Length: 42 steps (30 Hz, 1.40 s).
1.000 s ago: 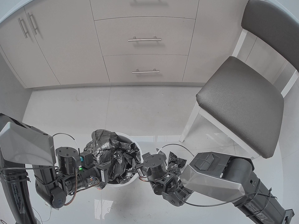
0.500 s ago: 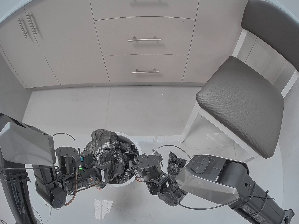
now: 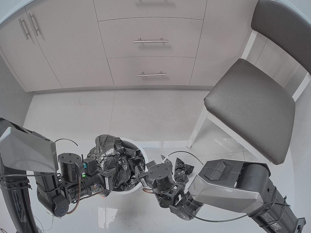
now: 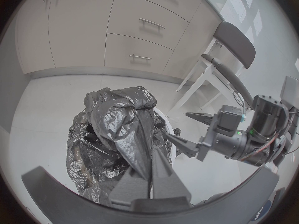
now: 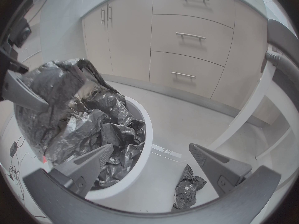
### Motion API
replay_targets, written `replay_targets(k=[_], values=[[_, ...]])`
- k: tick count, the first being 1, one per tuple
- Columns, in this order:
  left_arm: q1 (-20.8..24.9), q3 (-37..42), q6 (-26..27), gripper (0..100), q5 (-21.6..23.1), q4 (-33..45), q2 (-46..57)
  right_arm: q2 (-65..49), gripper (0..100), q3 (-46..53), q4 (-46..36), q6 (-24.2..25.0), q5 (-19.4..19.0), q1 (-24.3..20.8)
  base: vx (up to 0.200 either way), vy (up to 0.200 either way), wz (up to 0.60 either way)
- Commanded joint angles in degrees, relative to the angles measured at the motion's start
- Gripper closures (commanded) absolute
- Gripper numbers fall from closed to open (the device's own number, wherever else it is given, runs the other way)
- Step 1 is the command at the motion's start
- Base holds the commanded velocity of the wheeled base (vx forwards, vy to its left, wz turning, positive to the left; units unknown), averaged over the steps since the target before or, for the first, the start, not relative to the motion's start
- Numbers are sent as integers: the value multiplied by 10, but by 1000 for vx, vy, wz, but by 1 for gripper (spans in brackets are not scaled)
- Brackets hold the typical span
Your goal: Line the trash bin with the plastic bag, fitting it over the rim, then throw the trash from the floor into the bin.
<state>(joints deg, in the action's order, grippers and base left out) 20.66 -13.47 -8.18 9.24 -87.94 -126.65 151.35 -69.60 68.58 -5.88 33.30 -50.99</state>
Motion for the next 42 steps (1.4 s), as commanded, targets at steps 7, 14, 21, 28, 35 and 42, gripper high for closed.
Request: replay_targets(k=[7,14,21,28,35,42], values=[[14,5,0,100,0,1,-18,-88,0,96,71,-2,19,27,0,0,0],[63,3,1,100,0,1,-27,-94,0,74,70,-2,24,56,0,0,0],[87,-2,1,100,0,0,-43,-88,0,-3,19,-14,20,56,0,0,0],[83,-2,1,100,0,0,-42,-81,0,-27,-21,-12,19,33,0,0,0],[54,-10,1,100,0,0,-36,-83,0,82,37,-10,19,42,0,0,0],[35,-38,-1,100,-18,0,-38,-81,0,192,122,-10,19,21,0,0,0]])
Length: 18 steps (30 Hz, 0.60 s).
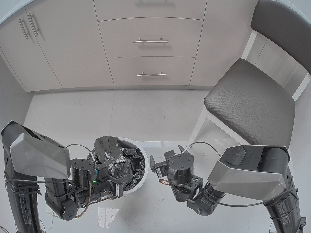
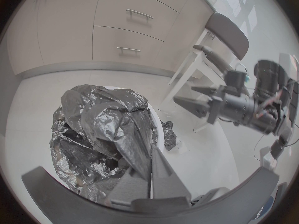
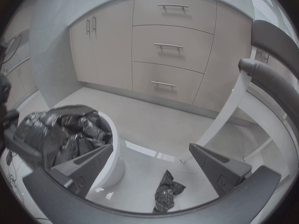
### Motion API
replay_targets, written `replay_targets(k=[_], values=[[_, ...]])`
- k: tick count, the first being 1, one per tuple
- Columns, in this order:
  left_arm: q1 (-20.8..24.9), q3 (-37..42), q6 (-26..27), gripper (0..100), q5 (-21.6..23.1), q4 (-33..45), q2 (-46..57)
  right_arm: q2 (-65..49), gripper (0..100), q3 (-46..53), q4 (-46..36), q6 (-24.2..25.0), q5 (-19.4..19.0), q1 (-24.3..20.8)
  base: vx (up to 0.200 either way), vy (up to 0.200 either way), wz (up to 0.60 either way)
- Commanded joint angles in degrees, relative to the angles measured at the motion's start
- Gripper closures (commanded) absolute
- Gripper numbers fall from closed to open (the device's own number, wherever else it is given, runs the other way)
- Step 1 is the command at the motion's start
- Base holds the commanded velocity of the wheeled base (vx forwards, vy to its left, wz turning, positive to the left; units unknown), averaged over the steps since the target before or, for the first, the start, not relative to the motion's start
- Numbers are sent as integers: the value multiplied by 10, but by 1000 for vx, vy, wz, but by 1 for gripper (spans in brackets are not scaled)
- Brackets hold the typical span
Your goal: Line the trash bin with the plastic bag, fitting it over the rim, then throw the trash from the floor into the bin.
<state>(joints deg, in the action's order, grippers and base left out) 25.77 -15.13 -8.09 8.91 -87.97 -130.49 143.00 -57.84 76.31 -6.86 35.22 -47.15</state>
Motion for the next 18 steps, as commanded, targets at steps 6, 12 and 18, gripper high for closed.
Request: replay_targets(k=[6,12,18], values=[[-16,-40,-18,100,-22,1,1,11,0,109,79,1,-1,-56,0,0,0],[2,-75,-85,100,-35,1,4,11,0,107,82,-1,-1,-102,0,0,0],[20,-77,-122,100,-49,1,2,13,0,103,82,0,-1,-141,0,0,0]])
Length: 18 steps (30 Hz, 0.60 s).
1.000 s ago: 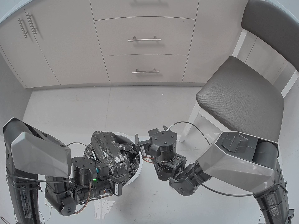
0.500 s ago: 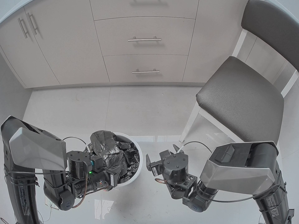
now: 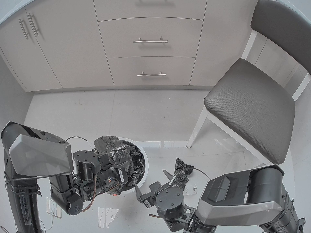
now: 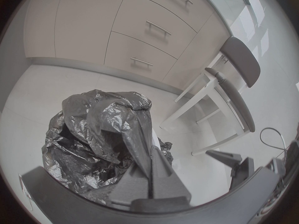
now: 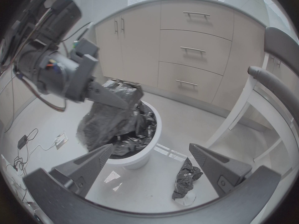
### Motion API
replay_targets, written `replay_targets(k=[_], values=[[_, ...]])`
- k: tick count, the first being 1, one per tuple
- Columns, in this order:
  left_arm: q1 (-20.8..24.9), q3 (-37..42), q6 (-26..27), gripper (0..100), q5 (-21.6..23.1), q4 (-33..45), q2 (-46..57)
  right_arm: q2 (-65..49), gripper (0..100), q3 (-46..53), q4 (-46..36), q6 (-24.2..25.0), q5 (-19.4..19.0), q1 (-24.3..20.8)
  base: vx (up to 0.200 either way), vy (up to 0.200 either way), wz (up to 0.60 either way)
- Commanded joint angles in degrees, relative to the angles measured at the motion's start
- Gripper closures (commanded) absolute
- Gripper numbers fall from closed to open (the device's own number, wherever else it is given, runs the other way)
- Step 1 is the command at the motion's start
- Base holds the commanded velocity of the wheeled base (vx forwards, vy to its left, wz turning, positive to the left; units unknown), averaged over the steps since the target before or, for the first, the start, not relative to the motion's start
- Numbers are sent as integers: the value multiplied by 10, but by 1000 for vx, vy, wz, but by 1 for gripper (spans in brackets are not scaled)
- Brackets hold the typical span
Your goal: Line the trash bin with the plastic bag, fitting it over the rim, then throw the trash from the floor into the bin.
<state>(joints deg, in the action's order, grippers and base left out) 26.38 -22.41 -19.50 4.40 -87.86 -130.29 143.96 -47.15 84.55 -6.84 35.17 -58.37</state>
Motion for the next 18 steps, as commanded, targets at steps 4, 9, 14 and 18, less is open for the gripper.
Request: replay_targets(k=[4,9,14,18], values=[[19,-4,-8,100,-5,0,0,10,0,-20,-4,0,0,-47,0,0,0],[20,-3,-8,100,-5,0,-3,33,0,-61,-13,0,1,-59,0,0,0],[19,-2,-7,100,-6,0,-5,56,0,-102,-26,0,1,-56,0,0,0],[19,-4,-7,100,-20,0,-4,63,0,-138,-38,-1,1,-57,0,0,0]])
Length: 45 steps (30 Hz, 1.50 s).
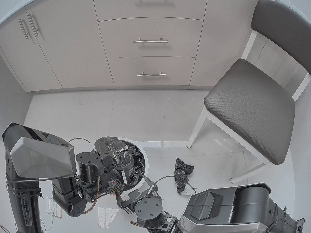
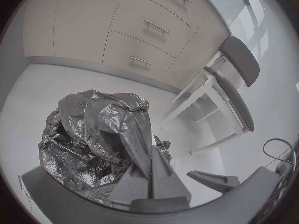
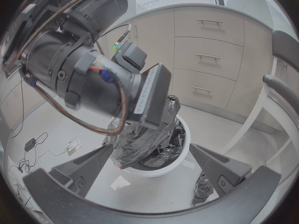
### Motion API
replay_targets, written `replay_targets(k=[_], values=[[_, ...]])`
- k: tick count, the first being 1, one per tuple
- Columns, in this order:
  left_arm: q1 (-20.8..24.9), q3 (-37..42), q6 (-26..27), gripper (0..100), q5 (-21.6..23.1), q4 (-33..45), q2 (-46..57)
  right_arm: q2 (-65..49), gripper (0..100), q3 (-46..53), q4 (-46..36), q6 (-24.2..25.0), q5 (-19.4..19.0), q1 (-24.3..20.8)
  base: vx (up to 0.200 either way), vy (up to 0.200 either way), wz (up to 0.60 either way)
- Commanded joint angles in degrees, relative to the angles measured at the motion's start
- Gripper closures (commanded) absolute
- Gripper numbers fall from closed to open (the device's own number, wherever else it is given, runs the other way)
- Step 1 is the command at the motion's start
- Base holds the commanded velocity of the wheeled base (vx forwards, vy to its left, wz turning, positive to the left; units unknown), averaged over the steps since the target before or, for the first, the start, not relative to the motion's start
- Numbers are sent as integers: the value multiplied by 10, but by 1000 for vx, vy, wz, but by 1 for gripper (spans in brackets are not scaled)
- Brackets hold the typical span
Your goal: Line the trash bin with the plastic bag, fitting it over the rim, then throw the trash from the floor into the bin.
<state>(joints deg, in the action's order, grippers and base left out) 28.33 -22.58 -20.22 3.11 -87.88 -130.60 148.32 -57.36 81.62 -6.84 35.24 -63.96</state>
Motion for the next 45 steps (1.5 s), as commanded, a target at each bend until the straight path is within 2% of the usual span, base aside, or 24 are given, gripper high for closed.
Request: replay_targets(k=[1,10,22,27,33,38,45], values=[[-1,-2,0,100,-7,0,-1,22,0,-47,-18,0,0,-1,0,0,0],[-3,0,0,100,-8,0,2,36,0,-107,-41,0,2,3,0,0,0],[-6,0,-1,100,-8,0,2,39,0,-115,-37,2,5,15,0,0,0],[-6,0,-1,100,-8,0,3,63,0,-142,-32,2,25,18,0,0,0],[-6,0,-1,100,-7,0,2,75,0,-161,-32,2,29,23,0,0,0],[-7,0,-1,100,-7,0,2,84,0,-181,-32,0,56,31,0,0,0],[-8,0,-1,100,-8,0,2,82,0,-184,-31,-2,62,36,0,0,0]])
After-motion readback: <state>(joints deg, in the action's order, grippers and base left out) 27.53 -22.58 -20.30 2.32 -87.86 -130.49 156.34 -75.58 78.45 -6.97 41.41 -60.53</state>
